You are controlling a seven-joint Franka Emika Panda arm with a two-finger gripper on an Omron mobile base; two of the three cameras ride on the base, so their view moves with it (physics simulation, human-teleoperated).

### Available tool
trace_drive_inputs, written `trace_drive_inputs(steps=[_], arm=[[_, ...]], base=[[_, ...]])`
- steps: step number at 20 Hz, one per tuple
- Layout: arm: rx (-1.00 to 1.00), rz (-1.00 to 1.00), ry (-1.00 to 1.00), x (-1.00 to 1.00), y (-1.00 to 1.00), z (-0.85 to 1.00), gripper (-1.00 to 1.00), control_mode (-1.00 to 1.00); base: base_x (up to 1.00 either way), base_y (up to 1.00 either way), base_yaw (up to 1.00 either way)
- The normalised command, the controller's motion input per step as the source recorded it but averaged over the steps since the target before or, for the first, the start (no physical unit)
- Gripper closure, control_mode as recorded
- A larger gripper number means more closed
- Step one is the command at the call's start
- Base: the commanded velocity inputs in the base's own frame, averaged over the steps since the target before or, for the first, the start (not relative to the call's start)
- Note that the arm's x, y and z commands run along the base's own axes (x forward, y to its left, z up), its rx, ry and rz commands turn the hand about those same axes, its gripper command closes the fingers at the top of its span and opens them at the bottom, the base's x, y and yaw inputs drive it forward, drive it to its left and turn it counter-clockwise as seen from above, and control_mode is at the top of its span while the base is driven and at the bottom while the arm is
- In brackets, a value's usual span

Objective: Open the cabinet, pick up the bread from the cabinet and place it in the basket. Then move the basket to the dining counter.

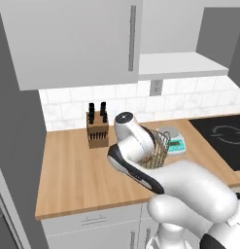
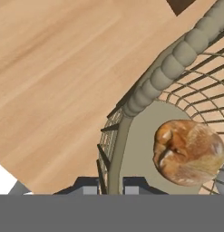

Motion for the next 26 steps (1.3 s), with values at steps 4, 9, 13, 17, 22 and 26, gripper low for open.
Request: trace_drive_inputs(steps=[4,9,13,17,22,26], arm=[[-0.04,0.04,-0.06,-0.83,0.0,1.0,1.0,-1.0],[-0.09,0.06,-0.12,-0.81,0.0,1.0,1.0,-1.0],[-0.02,0.03,-0.1,-0.73,-0.03,1.0,1.0,-1.0],[0.01,0.01,-0.01,-0.66,-0.11,1.0,1.0,-1.0],[0.0,0.0,-0.02,-0.38,-0.28,0.76,1.0,-1.0],[0.0,0.0,-0.11,0.0,-0.31,0.22,1.0,-1.0]], base=[[0.0,0.0,0.0],[0.0,0.0,0.0],[0.0,0.0,0.0],[0.0,0.0,0.0],[0.0,0.0,0.0],[0.0,0.0,0.0]])
